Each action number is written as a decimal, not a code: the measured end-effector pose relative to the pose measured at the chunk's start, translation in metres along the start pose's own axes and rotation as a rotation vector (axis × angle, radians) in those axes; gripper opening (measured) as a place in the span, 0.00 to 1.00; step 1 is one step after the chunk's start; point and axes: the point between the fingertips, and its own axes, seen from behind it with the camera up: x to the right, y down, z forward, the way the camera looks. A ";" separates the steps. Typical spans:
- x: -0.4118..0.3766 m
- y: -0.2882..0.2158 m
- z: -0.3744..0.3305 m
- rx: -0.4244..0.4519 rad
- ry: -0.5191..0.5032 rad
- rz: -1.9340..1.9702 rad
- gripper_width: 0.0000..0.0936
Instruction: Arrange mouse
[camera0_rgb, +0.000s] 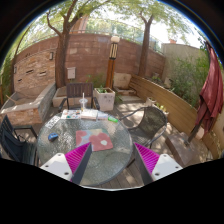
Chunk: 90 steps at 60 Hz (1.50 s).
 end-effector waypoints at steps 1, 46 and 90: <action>0.000 0.001 0.000 -0.001 0.000 0.000 0.91; -0.334 0.181 0.167 -0.133 -0.397 -0.146 0.92; -0.494 0.102 0.367 -0.156 -0.317 -0.078 0.63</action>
